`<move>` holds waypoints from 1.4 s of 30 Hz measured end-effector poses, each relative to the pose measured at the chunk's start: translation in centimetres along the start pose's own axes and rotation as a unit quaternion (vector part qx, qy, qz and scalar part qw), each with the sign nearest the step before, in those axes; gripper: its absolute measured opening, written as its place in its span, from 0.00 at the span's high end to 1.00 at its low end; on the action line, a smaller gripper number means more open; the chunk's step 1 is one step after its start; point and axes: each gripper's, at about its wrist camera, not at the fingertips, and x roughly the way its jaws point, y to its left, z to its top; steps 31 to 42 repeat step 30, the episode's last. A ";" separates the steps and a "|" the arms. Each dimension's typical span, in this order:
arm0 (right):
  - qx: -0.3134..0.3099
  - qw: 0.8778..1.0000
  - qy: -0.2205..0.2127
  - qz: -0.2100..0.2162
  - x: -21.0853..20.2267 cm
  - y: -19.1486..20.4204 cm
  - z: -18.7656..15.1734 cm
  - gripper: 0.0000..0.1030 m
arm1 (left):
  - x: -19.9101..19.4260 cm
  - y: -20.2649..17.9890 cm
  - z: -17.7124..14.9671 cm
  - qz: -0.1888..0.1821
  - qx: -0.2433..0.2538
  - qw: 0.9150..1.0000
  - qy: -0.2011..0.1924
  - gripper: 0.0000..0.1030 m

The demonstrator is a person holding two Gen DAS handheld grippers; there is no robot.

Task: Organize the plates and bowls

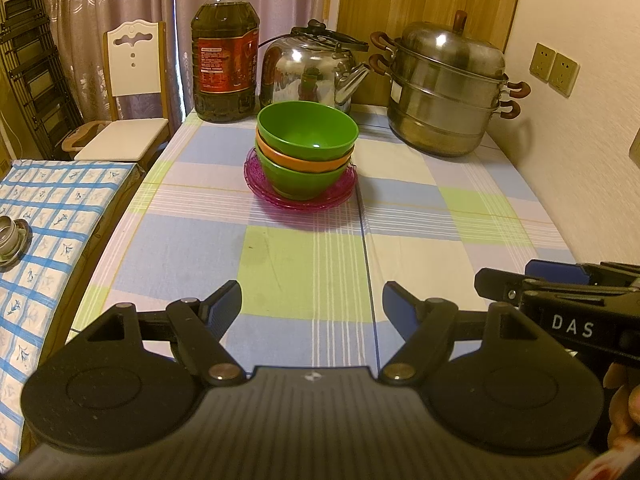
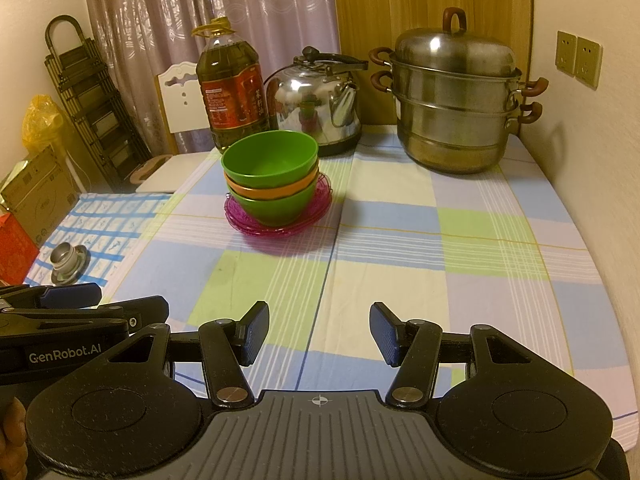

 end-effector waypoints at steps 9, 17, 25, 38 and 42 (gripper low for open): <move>-0.001 1.000 0.000 0.000 0.0 0.0 -0.1 0.46 | 0.0 0.0 0.0 0.001 0.001 1.000 0.000 0.26; -0.001 1.000 0.000 0.000 0.1 0.1 -0.2 0.46 | 0.0 0.0 0.0 0.001 0.000 1.000 0.000 0.26; -0.001 1.000 0.000 0.000 0.0 0.1 -0.1 0.46 | 0.0 -0.1 -0.1 0.001 0.002 1.000 -0.003 0.26; 0.001 1.000 -0.003 0.001 0.0 0.3 -0.3 0.46 | 0.1 -0.3 -0.2 0.001 0.000 1.000 -0.004 0.26; 0.001 1.000 -0.003 0.001 0.0 0.3 -0.3 0.46 | 0.1 -0.3 -0.2 0.001 0.000 1.000 -0.004 0.26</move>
